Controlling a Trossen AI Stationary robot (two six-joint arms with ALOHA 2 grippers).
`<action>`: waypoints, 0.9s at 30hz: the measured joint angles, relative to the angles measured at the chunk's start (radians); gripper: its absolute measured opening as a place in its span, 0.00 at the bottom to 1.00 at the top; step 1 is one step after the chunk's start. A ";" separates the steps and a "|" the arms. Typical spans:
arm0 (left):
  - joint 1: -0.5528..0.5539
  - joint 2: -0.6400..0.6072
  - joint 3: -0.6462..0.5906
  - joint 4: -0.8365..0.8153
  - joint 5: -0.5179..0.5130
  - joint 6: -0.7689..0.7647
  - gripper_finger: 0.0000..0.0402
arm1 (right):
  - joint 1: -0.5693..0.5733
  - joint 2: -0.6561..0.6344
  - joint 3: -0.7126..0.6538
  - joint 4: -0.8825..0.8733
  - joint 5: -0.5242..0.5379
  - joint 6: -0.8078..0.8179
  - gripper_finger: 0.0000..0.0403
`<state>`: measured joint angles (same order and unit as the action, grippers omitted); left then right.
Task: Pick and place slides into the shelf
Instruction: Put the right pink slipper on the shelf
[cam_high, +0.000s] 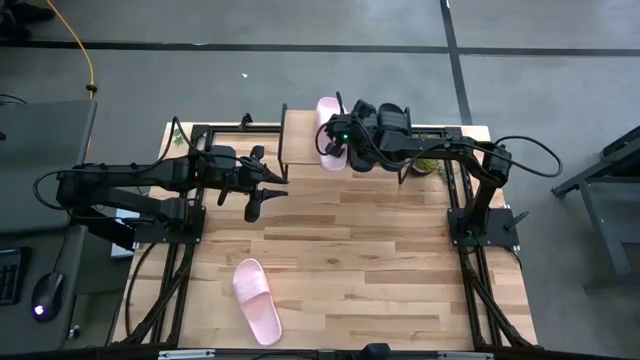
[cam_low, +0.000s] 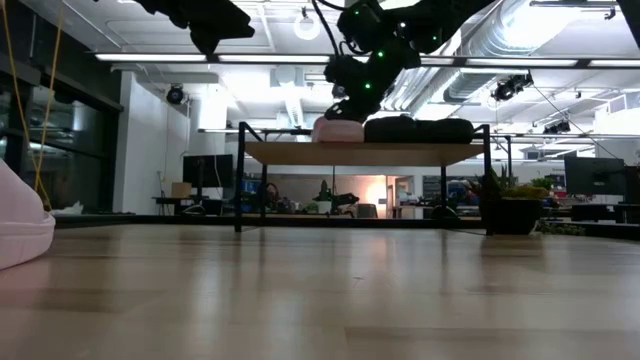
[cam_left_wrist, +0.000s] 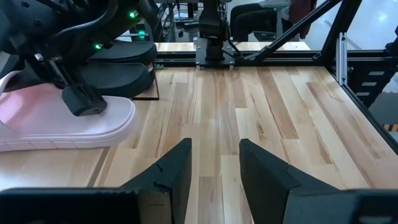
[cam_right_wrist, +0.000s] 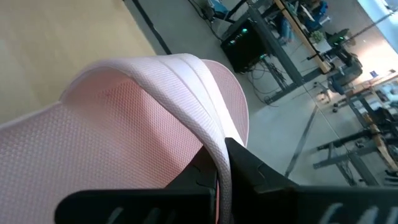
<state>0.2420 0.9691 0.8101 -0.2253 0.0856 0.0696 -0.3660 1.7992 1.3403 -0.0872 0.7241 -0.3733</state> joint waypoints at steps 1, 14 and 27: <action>0.000 0.000 0.000 0.000 0.000 -0.001 0.30 | 0.000 0.000 0.000 0.000 0.008 0.004 0.00; 0.000 0.000 0.000 0.000 0.000 -0.014 0.30 | -0.001 0.000 0.000 -0.026 0.000 0.027 0.05; 0.000 0.000 0.000 0.000 0.000 -0.017 0.30 | -0.001 0.000 0.000 -0.027 0.013 0.037 0.30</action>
<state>0.2420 0.9691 0.8101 -0.2254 0.0856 0.0528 -0.3670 1.7992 1.3403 -0.1146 0.7368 -0.3364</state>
